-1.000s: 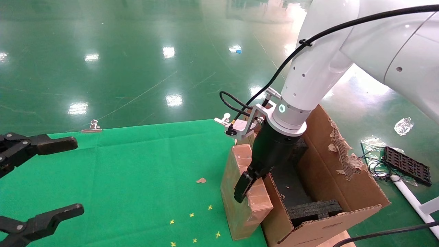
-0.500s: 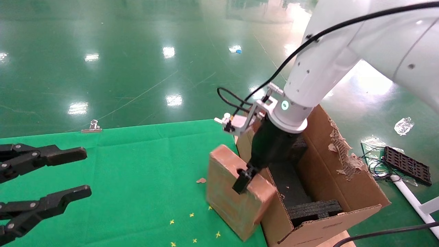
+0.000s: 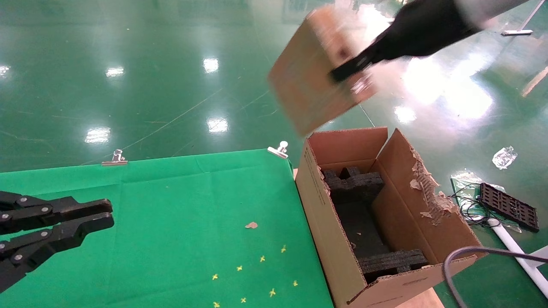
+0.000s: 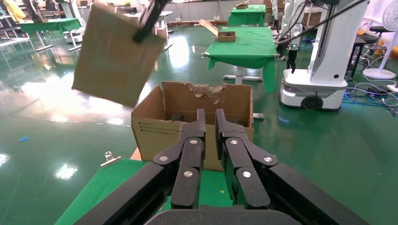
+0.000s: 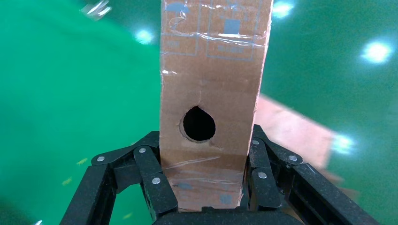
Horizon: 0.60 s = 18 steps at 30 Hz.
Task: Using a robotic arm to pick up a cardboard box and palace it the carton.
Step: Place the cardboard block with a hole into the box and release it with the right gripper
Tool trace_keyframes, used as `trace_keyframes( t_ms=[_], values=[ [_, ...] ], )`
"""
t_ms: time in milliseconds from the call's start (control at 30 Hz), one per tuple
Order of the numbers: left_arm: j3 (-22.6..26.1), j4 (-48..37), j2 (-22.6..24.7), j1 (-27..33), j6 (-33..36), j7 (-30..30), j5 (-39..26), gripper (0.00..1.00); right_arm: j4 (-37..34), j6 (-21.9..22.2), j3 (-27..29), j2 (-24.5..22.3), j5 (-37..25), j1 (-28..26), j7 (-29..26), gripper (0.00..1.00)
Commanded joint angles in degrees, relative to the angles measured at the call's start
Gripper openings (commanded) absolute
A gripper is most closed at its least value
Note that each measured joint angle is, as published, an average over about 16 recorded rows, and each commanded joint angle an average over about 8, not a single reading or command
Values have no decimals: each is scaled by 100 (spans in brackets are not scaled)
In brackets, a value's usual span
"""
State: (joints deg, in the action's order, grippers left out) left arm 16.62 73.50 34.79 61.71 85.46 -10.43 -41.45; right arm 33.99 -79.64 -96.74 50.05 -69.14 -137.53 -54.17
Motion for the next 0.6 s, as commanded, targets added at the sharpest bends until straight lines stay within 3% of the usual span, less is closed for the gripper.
trace_keyframes(
  t_ms=[33, 233, 433, 467, 600],
  values=[
    [1, 0, 0, 0, 0, 0, 0, 0, -233, 85, 35, -132, -106, -239, 157, 0],
    [3, 0, -1, 1, -1, 1, 2, 0, -897, 0, -230, -316, -597, -342, 320, 0],
    [5, 0, -2, 1, -2, 3, 3, 1, -1476, -237, -442, -409, -795, 18, 367, 0],
    [5, 0, -2, 1, -2, 3, 4, 7, -1566, -275, -464, -411, -802, 106, 373, 0],
    [7, 0, -3, 1, -3, 3, 5, 57, -1918, -384, -529, -387, -803, 486, 377, 0]
  ],
)
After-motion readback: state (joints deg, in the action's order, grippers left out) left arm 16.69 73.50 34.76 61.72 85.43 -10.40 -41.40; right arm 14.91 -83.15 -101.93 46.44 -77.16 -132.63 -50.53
